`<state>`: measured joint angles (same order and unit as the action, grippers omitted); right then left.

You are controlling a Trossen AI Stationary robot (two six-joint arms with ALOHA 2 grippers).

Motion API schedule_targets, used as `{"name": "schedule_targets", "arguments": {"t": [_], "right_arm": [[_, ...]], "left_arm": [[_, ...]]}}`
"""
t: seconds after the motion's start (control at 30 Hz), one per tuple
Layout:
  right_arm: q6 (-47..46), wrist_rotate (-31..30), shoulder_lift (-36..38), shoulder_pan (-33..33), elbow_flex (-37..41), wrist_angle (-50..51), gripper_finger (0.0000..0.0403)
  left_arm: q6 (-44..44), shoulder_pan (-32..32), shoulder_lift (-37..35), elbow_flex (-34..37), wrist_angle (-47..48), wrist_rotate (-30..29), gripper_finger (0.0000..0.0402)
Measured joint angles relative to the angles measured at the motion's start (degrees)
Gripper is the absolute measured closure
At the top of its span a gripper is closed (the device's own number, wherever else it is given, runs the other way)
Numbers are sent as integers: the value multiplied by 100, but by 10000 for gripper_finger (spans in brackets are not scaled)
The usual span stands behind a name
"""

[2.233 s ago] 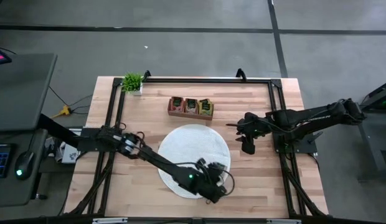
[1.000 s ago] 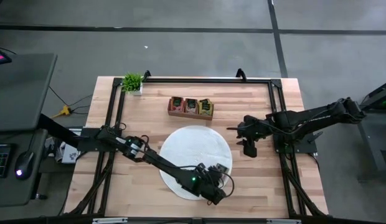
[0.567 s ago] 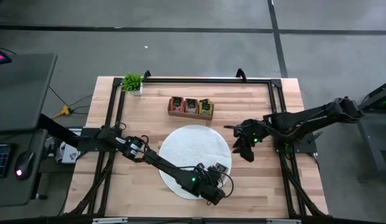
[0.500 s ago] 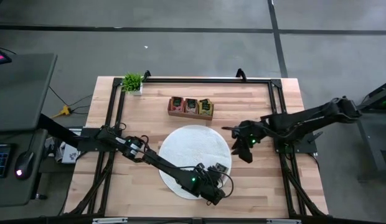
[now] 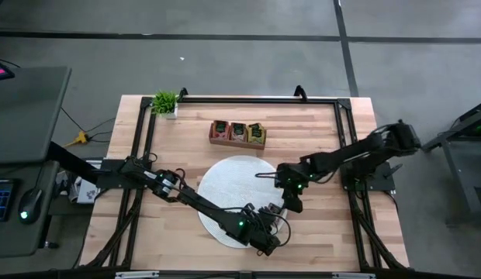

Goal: Pick & Place Tea
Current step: Put the brown tea bag into the middle section of the wooden organizer

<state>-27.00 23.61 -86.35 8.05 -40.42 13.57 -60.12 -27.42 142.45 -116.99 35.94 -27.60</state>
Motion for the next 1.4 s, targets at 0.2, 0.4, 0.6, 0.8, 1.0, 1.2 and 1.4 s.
{"name": "schedule_targets", "arguments": {"t": [0.2, 0.4, 0.6, 0.8, 1.0, 1.2, 1.4], "right_arm": [[-76, 200, -370, -1, 2, -455, 148], [-190, 335, -400, 71, 4, -789, 148], [-208, 7, -400, 138, 4, -790, 149], [-131, -1, -404, 145, 4, -790, 149], [-140, 36, -533, 332, 9, -878, 149], [-151, 1, -796, 515, 9, -1027, 149], [-257, -62, -807, 518, 9, -1164, 158]], "left_arm": [[45, 0, 0, 2, 0, 0, 401], [136, 2, 0, 4, -3, 0, 401], [136, 2, 0, 7, -2, 0, 402], [136, 2, 0, 7, -4, 0, 402], [136, 2, 0, 7, -4, 0, 402], [138, 2, 0, 11, -9, -2, 402], [140, 2, 0, 11, -7, -4, 402]]}}
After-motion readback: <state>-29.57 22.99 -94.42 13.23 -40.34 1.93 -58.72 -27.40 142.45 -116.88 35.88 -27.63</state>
